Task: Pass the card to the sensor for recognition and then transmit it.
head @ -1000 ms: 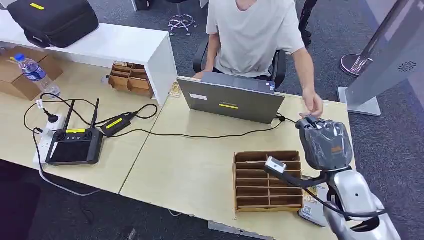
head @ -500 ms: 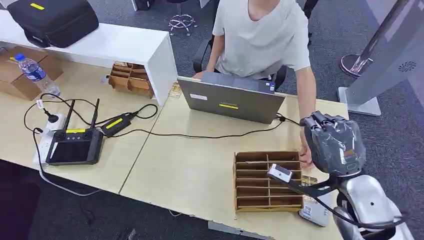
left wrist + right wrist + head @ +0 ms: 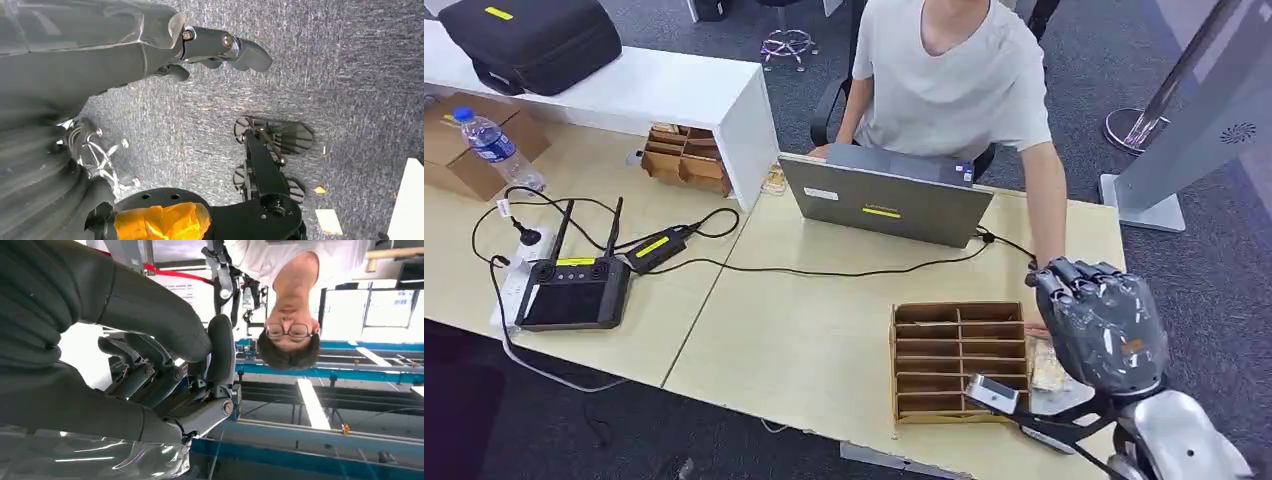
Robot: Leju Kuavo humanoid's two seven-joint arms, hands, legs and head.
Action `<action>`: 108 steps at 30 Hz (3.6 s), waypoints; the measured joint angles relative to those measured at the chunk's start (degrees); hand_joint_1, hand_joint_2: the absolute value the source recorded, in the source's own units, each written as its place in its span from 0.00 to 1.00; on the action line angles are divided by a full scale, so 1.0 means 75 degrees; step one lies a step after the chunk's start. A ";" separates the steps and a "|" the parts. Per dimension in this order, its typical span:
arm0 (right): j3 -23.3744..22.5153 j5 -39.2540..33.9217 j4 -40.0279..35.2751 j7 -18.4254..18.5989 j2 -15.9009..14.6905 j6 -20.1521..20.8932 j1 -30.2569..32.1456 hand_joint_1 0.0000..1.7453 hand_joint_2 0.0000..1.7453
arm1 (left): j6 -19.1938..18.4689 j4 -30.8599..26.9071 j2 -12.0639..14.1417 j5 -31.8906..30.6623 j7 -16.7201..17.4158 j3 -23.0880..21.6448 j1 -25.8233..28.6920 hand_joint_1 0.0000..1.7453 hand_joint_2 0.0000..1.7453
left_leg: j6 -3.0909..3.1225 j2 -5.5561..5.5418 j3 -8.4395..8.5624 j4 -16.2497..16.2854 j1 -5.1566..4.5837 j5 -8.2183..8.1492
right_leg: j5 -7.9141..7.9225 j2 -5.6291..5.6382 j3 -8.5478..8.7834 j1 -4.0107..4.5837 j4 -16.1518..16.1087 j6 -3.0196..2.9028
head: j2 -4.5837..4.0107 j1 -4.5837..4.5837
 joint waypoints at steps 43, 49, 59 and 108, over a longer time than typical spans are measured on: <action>0.0437 0.0003 0.0335 -0.0183 -0.0166 -0.0111 0.0672 0.00 1.00 | 0.0070 0.0000 -0.0003 -0.0125 -0.0003 0.0055 -0.0004 0.00 1.00 | 0.0000 0.0000 -0.0002 -0.0001 0.0000 0.0000 | 0.0000 -0.0001 0.0000 0.0000 0.0000 0.0000 | 0.0000 -0.0003; 0.0877 -0.0058 0.0554 -0.0169 -0.0029 -0.0128 0.0660 0.00 1.00 | 0.0032 0.0000 -0.0003 -0.0175 -0.0003 0.0055 -0.0006 0.00 1.00 | 0.0000 0.0000 -0.0002 -0.0002 0.0001 0.0000 | 0.0000 -0.0001 0.0000 0.0001 0.0001 0.0000 | 0.0000 -0.0003; 0.1271 -0.0172 0.0749 -0.0163 0.0265 -0.0134 0.0628 0.00 1.00 | 0.0009 0.0000 -0.0006 -0.0210 -0.0003 0.0055 -0.0008 0.00 1.00 | 0.0000 0.0000 -0.0002 -0.0002 0.0001 0.0000 | -0.0001 -0.0001 0.0000 0.0000 0.0001 0.0000 | 0.0000 -0.0003; -0.1542 0.0498 0.2515 0.0163 0.0956 -0.0204 -0.0723 0.00 1.00 | -0.0163 0.0000 0.0009 -0.0682 0.0213 0.0055 -0.0016 0.00 1.00 | 0.0000 -0.0003 -0.0003 0.0005 0.0000 0.0000 | 0.0001 -0.0003 0.0001 0.0001 0.0001 0.0000 | 0.0000 -0.0003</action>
